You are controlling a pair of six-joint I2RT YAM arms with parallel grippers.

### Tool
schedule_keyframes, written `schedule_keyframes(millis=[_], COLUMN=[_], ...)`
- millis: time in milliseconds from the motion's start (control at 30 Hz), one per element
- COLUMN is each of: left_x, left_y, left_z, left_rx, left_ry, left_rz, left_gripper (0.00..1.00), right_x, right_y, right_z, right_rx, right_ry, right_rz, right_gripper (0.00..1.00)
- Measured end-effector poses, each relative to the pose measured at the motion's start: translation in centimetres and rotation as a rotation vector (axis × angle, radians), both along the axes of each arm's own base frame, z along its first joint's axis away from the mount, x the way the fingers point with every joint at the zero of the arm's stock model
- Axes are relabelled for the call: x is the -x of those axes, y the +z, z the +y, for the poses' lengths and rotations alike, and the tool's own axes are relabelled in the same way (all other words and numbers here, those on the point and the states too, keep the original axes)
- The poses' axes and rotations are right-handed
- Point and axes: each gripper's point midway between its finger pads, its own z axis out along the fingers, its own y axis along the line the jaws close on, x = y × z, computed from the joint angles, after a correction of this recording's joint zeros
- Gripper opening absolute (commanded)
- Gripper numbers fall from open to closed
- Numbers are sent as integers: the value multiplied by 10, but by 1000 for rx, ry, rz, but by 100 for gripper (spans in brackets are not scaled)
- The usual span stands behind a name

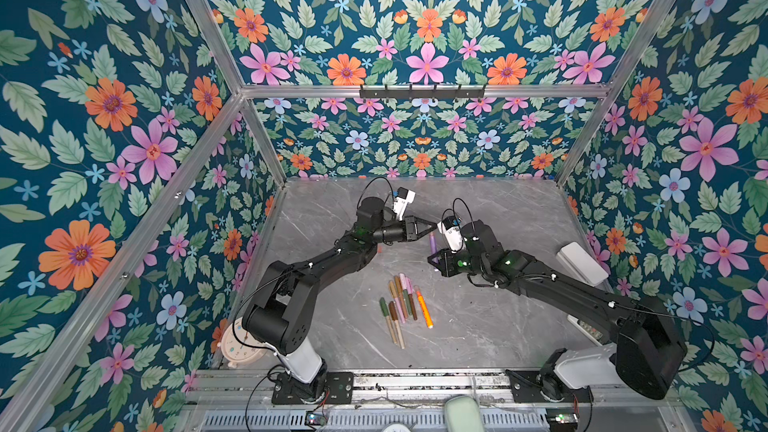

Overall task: Open the pen caps
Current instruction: 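Pull the cap away with the left gripper while the right gripper holds the highlighter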

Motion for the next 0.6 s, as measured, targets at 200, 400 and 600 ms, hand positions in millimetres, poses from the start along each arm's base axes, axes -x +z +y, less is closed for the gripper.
schedule_keyframes(millis=[200, 400, 600], left_x=[-4, -11, -66], left_y=[-6, -4, 38], left_z=[1, 5, 41], left_rx=[8, 19, 84], left_ry=[17, 41, 338], left_rz=[36, 44, -105], left_gripper=[0, 0, 0], right_x=[-2, -5, 52], right_y=[-5, -4, -52], right_z=[2, 7, 5], right_rx=[0, -12, 91], right_ry=[-4, -13, 128], right_rz=[11, 4, 248], right_gripper=[0, 0, 0])
